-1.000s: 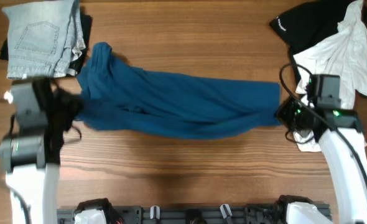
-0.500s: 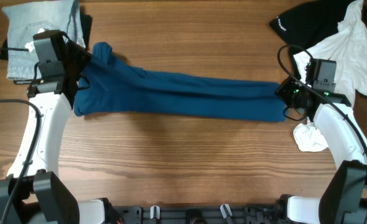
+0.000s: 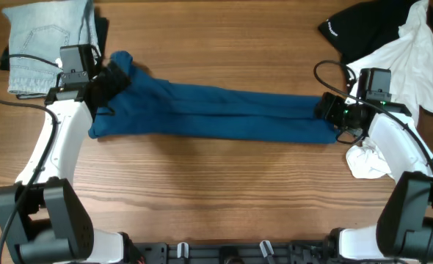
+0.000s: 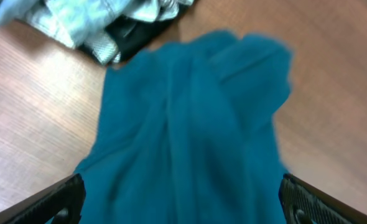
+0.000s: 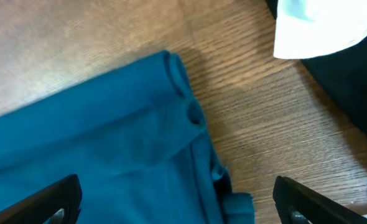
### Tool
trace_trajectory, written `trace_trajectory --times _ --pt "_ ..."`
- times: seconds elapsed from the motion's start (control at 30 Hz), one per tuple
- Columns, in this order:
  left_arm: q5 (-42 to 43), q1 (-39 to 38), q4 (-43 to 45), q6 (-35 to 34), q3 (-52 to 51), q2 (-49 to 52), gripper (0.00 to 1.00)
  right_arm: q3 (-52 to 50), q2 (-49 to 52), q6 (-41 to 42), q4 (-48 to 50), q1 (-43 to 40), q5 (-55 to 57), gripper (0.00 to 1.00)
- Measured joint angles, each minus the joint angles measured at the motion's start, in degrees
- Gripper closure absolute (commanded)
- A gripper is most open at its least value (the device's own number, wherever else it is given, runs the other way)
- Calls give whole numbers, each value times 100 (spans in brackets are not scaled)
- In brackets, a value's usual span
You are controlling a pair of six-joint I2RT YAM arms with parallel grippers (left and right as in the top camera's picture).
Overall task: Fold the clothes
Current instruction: 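Fold the bottom half up over the top half with both grippers, then grasp the strip's right end and fold it leftward with the right gripper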
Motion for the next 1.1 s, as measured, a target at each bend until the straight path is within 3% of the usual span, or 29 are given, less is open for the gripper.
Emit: trace_trajectory --times 0.1,0.23,0.33,0.37,0.53,0.63,0.77,0.93,1.1 --pt "0 48 -358 208 0 -2 0 0 378 -317 0 0 -7 22" --pt "-2 254 -649 289 0 -7 0 85 835 -518 -11 0 -212 46" --pt "-2 293 -730 315 0 -9 0 105 903 -535 7 -33 -518 93" --pt "-2 293 -745 332 0 -9 0 105 933 -472 20 -31 -605 96" --pt "0 348 -837 352 0 -9 0 315 964 -398 -457 -354 -846 96" --pt "-2 614 -1025 356 0 -9 0 1049 973 -776 -1268 -935 -863 96" --pt "0 890 -1213 356 0 -9 0 2107 979 -1419 -2199 -1047 -1169 96" --pt "0 955 -1261 356 0 -9 0 2365 979 -1646 -2339 238 -1589 96" --pt "0 957 -1263 356 0 -9 0 2365 979 -1187 -1687 1961 -1615 94"
